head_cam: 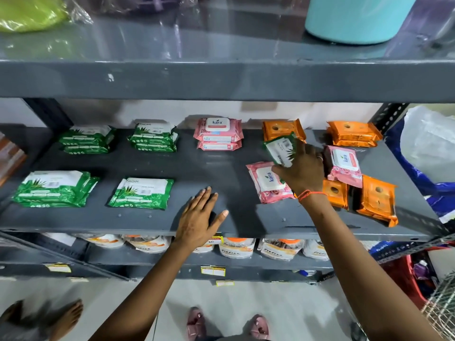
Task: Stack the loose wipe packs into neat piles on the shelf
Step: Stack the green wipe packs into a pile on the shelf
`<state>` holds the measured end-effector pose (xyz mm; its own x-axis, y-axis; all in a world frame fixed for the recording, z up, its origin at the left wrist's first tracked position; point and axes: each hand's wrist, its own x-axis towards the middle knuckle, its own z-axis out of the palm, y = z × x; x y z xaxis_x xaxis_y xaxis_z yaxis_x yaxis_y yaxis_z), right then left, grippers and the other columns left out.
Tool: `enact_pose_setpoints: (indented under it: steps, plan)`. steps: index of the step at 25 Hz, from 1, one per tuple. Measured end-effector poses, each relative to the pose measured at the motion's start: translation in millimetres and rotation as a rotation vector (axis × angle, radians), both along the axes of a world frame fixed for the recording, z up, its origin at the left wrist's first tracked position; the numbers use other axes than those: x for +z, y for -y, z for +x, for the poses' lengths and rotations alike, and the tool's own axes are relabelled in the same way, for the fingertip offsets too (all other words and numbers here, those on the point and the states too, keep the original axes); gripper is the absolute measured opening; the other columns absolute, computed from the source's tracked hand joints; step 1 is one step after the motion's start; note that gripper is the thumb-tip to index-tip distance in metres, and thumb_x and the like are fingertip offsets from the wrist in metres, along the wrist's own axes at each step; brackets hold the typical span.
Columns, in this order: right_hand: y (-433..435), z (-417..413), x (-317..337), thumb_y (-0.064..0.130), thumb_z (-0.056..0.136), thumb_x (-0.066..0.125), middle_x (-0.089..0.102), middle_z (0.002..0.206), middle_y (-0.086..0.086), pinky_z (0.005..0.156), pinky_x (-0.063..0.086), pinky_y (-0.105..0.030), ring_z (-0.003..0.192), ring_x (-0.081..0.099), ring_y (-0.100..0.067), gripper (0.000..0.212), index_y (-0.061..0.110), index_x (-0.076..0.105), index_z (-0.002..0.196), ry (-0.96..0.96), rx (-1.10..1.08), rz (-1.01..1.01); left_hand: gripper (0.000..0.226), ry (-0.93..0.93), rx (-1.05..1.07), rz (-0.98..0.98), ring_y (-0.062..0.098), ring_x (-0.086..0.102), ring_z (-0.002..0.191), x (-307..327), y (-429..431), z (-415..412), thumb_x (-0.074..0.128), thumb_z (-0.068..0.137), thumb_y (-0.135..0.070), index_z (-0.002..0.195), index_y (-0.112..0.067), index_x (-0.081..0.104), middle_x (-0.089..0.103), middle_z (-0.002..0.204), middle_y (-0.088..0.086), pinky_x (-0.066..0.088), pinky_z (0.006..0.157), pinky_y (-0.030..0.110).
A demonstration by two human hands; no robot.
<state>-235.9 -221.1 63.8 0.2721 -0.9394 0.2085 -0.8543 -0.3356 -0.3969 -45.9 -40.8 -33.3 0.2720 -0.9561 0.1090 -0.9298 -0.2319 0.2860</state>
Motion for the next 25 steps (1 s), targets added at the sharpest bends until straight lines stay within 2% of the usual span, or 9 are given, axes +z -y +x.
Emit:
enact_pose_setpoints:
  steps: [3,5,7,9,14,17,20,22,25]
  plan:
    - [-26,35,1,0.042,0.067,0.076,0.058,0.131,-0.018,0.094,0.051,-0.044,0.117,0.055,-0.038,0.082,0.015,0.042,0.137,0.156,0.127,0.112,0.077,0.066,0.049,-0.099,0.021,0.018,0.146,2,-22,16,0.021,0.088,-0.065,0.145,-0.014,0.030,0.023,0.156,0.007,0.011,0.119,0.037]
    - [-50,68,-7,0.034,0.068,0.079,0.064,0.124,-0.017,0.092,0.052,-0.038,0.112,0.061,-0.033,0.072,0.011,0.050,0.130,0.274,0.201,0.237,0.076,0.066,0.129,-0.156,0.020,0.013,0.147,0,-45,37,0.025,0.090,-0.062,0.148,-0.014,0.020,0.017,0.158,0.006,0.010,0.120,0.037]
    - [-74,100,-17,0.028,0.069,0.080,0.067,0.122,-0.015,0.093,0.051,-0.035,0.110,0.063,-0.030,0.065,0.012,0.054,0.127,0.337,0.240,0.351,0.080,0.062,0.236,-0.166,0.019,0.008,0.147,-1,-66,58,0.024,0.089,-0.063,0.149,-0.012,0.010,0.011,0.159,0.006,0.009,0.120,0.037]
    - [-96,138,-23,0.030,0.068,0.079,0.068,0.121,-0.012,0.091,0.051,-0.034,0.109,0.065,-0.029,0.066,0.018,0.054,0.129,0.325,0.270,0.375,0.083,0.062,0.348,-0.153,0.021,0.007,0.147,-4,-86,81,0.020,0.089,-0.065,0.149,-0.010,0.005,0.009,0.159,0.008,0.009,0.120,0.039]
    - [-139,221,-25,0.033,0.067,0.079,0.063,0.127,-0.013,0.095,0.049,-0.037,0.115,0.060,-0.033,0.073,0.020,0.051,0.133,0.286,0.361,0.405,0.090,0.021,0.517,-0.069,0.025,0.008,0.147,-10,-116,125,0.011,0.086,-0.068,0.147,-0.002,0.007,0.009,0.158,0.016,0.013,0.119,0.041]
    - [-157,243,-28,0.038,0.072,0.074,0.053,0.132,-0.018,0.104,0.040,-0.041,0.122,0.050,-0.035,0.076,0.016,0.044,0.138,0.182,0.375,0.407,0.094,0.007,0.511,-0.015,0.031,0.015,0.146,-15,-124,140,0.007,0.085,-0.070,0.146,0.002,0.011,0.013,0.157,0.020,0.015,0.119,0.043]
    - [-169,253,-27,0.051,0.086,0.054,0.043,0.136,-0.026,0.106,0.035,-0.044,0.121,0.046,-0.041,0.072,0.004,0.038,0.139,-0.055,0.453,0.354,0.096,0.006,0.508,0.005,0.031,0.017,0.145,-19,-125,147,0.004,0.084,-0.071,0.146,0.003,0.011,0.016,0.156,0.020,0.014,0.119,0.044]
    - [-165,255,-15,0.044,0.094,0.042,0.046,0.134,-0.029,0.101,0.041,-0.044,0.118,0.051,-0.043,0.059,0.001,0.043,0.134,-0.120,0.488,0.420,0.096,0.013,0.499,0.009,0.031,0.017,0.145,-20,-124,147,0.005,0.084,-0.071,0.146,0.002,0.012,0.017,0.156,0.020,0.013,0.119,0.043]
    - [-147,248,8,0.025,0.094,0.047,0.060,0.124,-0.024,0.094,0.049,-0.039,0.111,0.059,-0.038,0.032,0.009,0.056,0.120,-0.382,0.520,0.361,0.095,0.054,0.478,0.014,0.030,0.019,0.145,-23,-126,149,0.009,0.085,-0.071,0.146,0.002,0.014,0.019,0.156,0.020,0.014,0.118,0.042]
